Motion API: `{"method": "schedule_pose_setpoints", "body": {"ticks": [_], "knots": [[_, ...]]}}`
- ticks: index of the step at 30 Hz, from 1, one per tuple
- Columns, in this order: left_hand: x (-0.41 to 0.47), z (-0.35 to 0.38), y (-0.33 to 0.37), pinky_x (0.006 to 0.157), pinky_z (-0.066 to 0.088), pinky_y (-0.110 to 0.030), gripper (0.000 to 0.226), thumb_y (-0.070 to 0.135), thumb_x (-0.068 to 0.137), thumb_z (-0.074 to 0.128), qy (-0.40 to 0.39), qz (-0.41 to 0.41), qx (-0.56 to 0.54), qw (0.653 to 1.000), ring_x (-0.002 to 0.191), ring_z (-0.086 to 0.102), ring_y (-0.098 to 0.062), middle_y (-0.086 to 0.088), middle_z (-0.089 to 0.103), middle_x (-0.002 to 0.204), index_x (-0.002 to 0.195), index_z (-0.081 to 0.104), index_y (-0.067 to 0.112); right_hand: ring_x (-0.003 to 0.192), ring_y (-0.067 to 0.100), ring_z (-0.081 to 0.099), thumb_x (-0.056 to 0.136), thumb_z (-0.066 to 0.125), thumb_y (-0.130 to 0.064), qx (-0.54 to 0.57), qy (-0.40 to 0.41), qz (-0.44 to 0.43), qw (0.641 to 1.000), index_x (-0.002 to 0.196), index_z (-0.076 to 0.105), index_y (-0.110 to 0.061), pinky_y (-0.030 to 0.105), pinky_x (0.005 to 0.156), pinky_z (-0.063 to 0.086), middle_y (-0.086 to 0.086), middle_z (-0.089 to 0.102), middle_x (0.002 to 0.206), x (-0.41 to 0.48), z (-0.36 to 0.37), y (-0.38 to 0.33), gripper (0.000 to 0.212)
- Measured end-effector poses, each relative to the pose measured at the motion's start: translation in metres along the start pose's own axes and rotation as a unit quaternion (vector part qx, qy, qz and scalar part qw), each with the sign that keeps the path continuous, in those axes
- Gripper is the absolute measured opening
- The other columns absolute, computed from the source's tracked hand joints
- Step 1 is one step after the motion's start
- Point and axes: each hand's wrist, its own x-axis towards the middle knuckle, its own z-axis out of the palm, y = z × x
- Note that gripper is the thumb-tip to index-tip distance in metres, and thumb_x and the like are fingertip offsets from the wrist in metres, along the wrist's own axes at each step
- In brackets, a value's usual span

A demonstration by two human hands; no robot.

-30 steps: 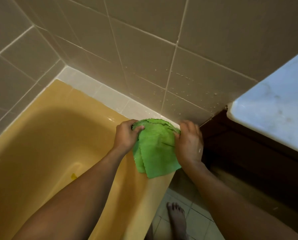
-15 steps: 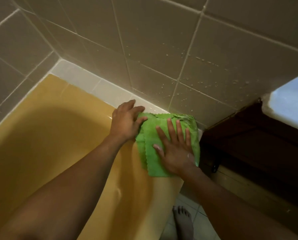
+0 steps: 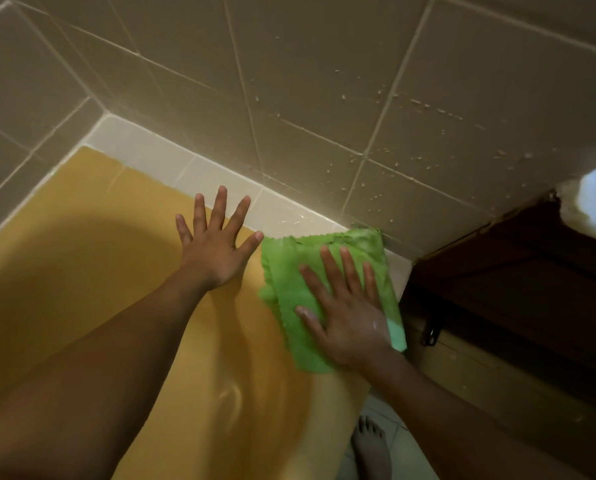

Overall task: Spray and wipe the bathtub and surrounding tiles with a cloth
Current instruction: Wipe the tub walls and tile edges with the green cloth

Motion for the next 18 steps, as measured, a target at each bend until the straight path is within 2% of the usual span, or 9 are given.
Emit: {"method": "schedule_pose_setpoints", "body": {"ticks": [2, 6, 9, 11, 15, 16, 18], "knots": [[0.001, -0.001, -0.002, 0.116, -0.020, -0.063, 0.070, 0.079, 0.096, 0.016, 0.001, 0.000, 0.002, 1.000, 0.151, -0.034, -0.028, 0.015, -0.032, 0.164, 0.154, -0.015, 0.056, 0.154, 0.028, -0.022, 0.101, 0.018, -0.068, 0.003, -0.002, 0.028, 1.000, 0.161, -0.001, -0.040, 0.059, 0.123, 0.005, 0.000, -0.020, 0.168, -0.023, 0.003, 0.009, 0.068], [-0.001, -0.001, -0.007, 0.116, -0.020, -0.063, 0.065, 0.073, 0.100, 0.013, 0.012, 0.024, 0.006, 1.000, 0.150, -0.035, -0.027, 0.015, -0.031, 0.165, 0.156, -0.014, 0.053, 0.153, 0.029, -0.024, 0.101, 0.018, -0.067, 0.012, 0.000, 0.141, 0.990, 0.162, 0.001, -0.036, 0.060, 0.123, 0.003, 0.003, -0.022, 0.168, -0.027, 0.001, 0.009, 0.070], [-0.002, 0.000, -0.013, 0.116, -0.019, -0.064, 0.060, 0.064, 0.104, 0.013, 0.023, 0.045, -0.004, 0.999, 0.150, -0.035, -0.024, 0.018, -0.029, 0.165, 0.157, -0.012, 0.050, 0.151, 0.031, -0.029, 0.101, 0.013, -0.066, 0.017, 0.018, 0.156, 0.987, 0.161, -0.006, -0.035, 0.061, 0.122, -0.005, 0.004, -0.027, 0.166, 0.008, -0.001, -0.010, 0.070], [-0.002, 0.002, -0.017, 0.118, -0.016, -0.064, 0.057, 0.060, 0.107, 0.011, 0.039, 0.058, -0.007, 0.998, 0.151, -0.033, -0.023, 0.018, -0.028, 0.165, 0.159, -0.011, 0.048, 0.152, 0.031, -0.025, 0.102, 0.014, -0.065, 0.012, 0.029, 0.121, 0.992, 0.162, -0.003, -0.034, 0.061, 0.122, -0.006, 0.004, -0.022, 0.168, 0.037, -0.003, -0.025, 0.069], [0.002, 0.002, -0.030, 0.120, -0.016, -0.059, 0.062, 0.060, 0.103, 0.006, 0.062, 0.021, -0.013, 0.998, 0.152, -0.031, -0.027, 0.011, -0.030, 0.166, 0.160, -0.012, 0.043, 0.154, 0.030, -0.020, 0.104, 0.018, -0.062, -0.037, 0.011, -0.056, 0.998, 0.162, 0.006, -0.033, 0.060, 0.122, 0.004, 0.000, -0.012, 0.170, 0.056, -0.004, -0.031, 0.066], [0.004, 0.000, -0.035, 0.119, -0.016, -0.059, 0.063, 0.062, 0.102, 0.005, 0.063, 0.013, -0.012, 0.998, 0.152, -0.031, -0.027, 0.010, -0.029, 0.166, 0.160, -0.012, 0.043, 0.154, 0.028, -0.020, 0.105, 0.020, -0.061, -0.034, 0.007, -0.078, 0.996, 0.162, 0.004, -0.034, 0.059, 0.123, 0.005, -0.002, -0.013, 0.170, 0.048, -0.002, -0.025, 0.066], [0.007, -0.004, -0.046, 0.119, -0.015, -0.060, 0.064, 0.064, 0.101, 0.004, 0.060, 0.008, -0.009, 0.998, 0.152, -0.030, -0.027, 0.010, -0.027, 0.167, 0.160, -0.011, 0.044, 0.155, 0.026, -0.019, 0.104, 0.022, -0.062, -0.020, 0.006, -0.054, 0.998, 0.162, 0.000, -0.037, 0.058, 0.124, 0.006, -0.004, -0.016, 0.169, 0.023, 0.002, -0.011, 0.066]]}}
